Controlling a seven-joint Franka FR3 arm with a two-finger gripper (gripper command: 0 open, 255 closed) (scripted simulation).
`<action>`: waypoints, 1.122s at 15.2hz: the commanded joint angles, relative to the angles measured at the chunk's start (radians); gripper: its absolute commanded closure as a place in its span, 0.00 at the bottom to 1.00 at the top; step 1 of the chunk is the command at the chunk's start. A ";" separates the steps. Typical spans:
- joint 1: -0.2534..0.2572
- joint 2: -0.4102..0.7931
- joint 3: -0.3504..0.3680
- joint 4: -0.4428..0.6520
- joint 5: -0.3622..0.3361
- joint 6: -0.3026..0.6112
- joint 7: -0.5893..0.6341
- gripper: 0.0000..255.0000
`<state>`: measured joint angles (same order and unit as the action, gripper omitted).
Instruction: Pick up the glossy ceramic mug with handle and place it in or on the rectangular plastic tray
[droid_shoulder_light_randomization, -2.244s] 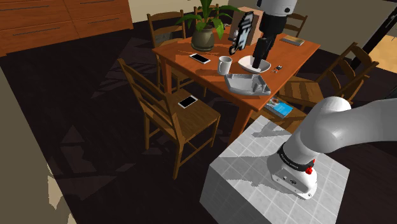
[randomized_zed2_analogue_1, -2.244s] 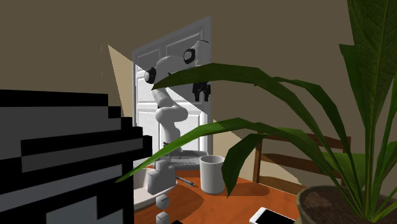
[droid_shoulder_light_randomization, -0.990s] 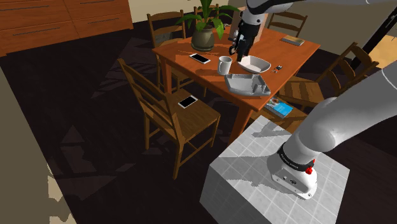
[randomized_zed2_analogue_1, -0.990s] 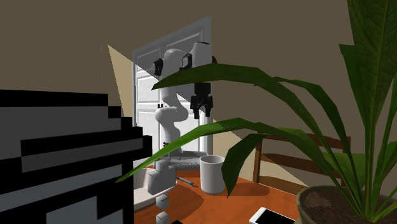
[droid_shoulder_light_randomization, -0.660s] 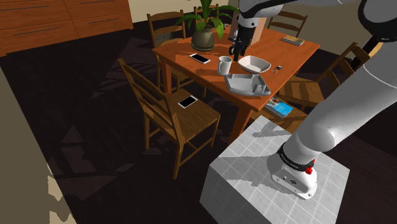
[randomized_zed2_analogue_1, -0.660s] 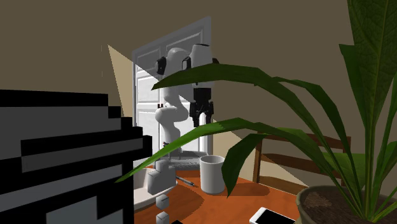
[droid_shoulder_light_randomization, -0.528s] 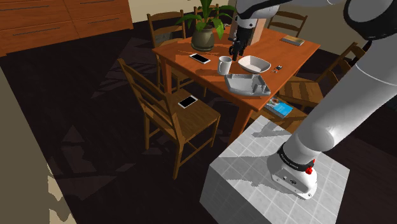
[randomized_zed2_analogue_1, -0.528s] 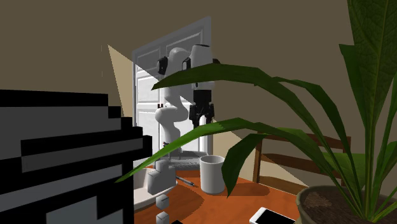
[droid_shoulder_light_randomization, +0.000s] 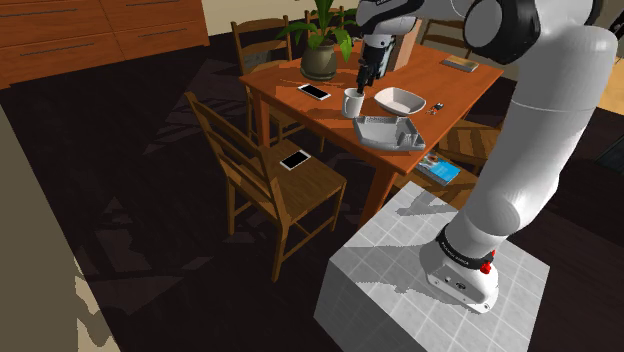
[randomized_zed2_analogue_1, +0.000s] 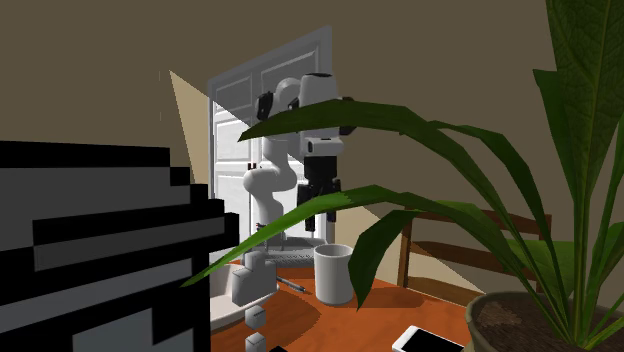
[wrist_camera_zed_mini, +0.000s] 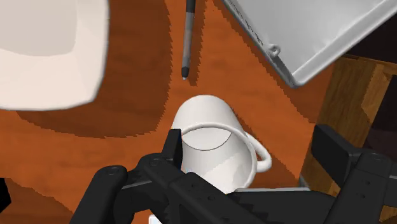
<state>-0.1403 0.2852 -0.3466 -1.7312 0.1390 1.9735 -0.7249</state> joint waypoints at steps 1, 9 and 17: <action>-0.028 0.085 0.001 0.089 0.032 -0.009 -0.032 0.00; -0.098 0.291 0.020 0.305 0.094 -0.026 -0.079 0.00; -0.097 0.310 0.025 0.272 0.102 0.025 -0.085 0.00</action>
<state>-0.2368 0.5941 -0.3216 -1.4590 0.2405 1.9970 -0.8094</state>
